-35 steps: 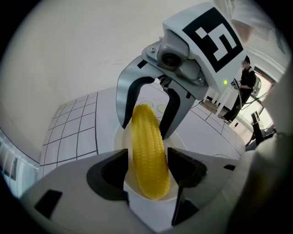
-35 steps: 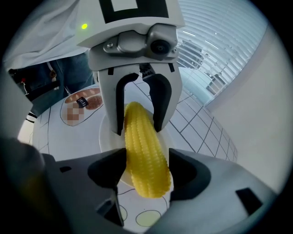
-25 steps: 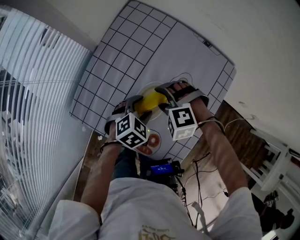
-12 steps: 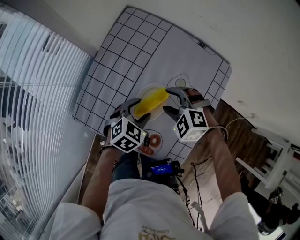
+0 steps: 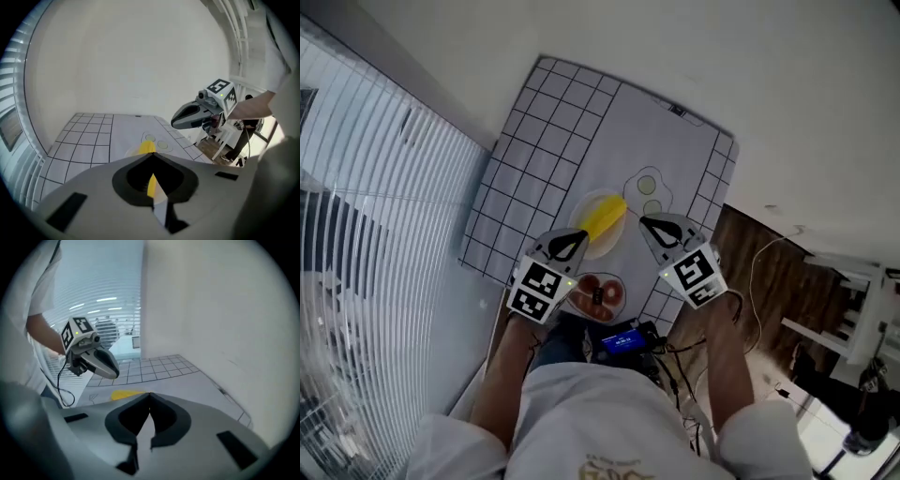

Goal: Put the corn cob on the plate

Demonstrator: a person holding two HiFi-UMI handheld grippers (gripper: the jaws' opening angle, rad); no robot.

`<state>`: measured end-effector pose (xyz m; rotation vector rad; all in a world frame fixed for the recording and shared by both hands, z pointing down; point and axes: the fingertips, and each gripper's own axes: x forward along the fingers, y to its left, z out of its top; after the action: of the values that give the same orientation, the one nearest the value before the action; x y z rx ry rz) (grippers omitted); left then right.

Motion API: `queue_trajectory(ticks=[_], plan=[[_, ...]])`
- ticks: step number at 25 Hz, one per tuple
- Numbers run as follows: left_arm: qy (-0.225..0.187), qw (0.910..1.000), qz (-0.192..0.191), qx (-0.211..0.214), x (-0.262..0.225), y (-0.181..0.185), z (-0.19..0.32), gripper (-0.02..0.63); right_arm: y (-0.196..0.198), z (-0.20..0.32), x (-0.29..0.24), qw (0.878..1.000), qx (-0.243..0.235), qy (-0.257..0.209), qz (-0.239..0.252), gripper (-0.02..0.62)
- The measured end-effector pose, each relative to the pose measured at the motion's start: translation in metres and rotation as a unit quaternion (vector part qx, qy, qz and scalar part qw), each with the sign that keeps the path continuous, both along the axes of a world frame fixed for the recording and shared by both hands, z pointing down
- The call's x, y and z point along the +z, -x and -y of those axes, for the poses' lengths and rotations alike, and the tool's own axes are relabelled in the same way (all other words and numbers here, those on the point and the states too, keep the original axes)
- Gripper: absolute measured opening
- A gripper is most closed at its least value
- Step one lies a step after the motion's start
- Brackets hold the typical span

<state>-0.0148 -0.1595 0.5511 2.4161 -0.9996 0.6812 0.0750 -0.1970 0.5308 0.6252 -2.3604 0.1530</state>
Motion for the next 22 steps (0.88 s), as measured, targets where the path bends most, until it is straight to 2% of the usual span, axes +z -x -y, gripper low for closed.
queue_trajectory(ticks=[4, 7, 8, 9, 12, 13, 14, 15, 17, 18, 20, 22], plan=[[-0.038, 0.9992, -0.009, -0.006, -0.025, 0.004, -0.004, 0.008, -0.013, -0.013, -0.023, 0.994, 0.083, 0.014, 0.074, 0.006], [-0.072, 0.9972, -0.013, -0.014, -0.049, 0.009, -0.002, 0.008, -0.019, -0.019, -0.054, 0.978, 0.141, 0.005, 0.154, 0.006], [-0.082, 0.9962, -0.021, -0.020, -0.058, 0.010, 0.000, 0.008, -0.022, -0.021, -0.069, 0.966, 0.161, 0.003, 0.203, 0.006], [-0.089, 0.9951, -0.035, -0.027, -0.066, 0.010, 0.000, 0.008, -0.026, -0.024, -0.086, 0.948, 0.179, 0.002, 0.265, 0.006], [-0.118, 0.9894, -0.072, -0.043, -0.096, 0.010, -0.001, 0.008, -0.043, -0.034, -0.142, 0.869, 0.213, 0.003, 0.447, 0.006], [-0.135, 0.9870, -0.077, -0.043, -0.107, 0.010, -0.001, 0.008, -0.049, -0.038, -0.157, 0.848, 0.221, -0.004, 0.481, 0.006], [-0.153, 0.9842, -0.078, -0.041, -0.117, 0.010, -0.002, 0.008, -0.053, -0.040, -0.169, 0.842, 0.229, -0.024, 0.487, 0.006], [-0.172, 0.9812, -0.077, -0.040, -0.128, 0.010, -0.001, 0.008, -0.056, -0.043, -0.176, 0.851, 0.237, -0.055, 0.465, 0.006], [-0.203, 0.9749, -0.081, -0.041, -0.148, 0.011, 0.000, 0.008, -0.058, -0.046, -0.182, 0.881, 0.252, -0.121, 0.381, 0.006], [-0.213, 0.9723, -0.086, -0.044, -0.157, 0.011, 0.000, 0.008, -0.058, -0.048, -0.185, 0.890, 0.257, -0.146, 0.347, 0.006], [-0.220, 0.9690, -0.101, -0.048, -0.171, 0.010, -0.001, 0.008, -0.059, -0.052, -0.191, 0.896, 0.264, -0.176, 0.309, 0.006], [-0.222, 0.9672, -0.114, -0.047, -0.180, 0.007, -0.003, 0.008, -0.061, -0.054, -0.196, 0.897, 0.273, -0.188, 0.292, 0.006]])
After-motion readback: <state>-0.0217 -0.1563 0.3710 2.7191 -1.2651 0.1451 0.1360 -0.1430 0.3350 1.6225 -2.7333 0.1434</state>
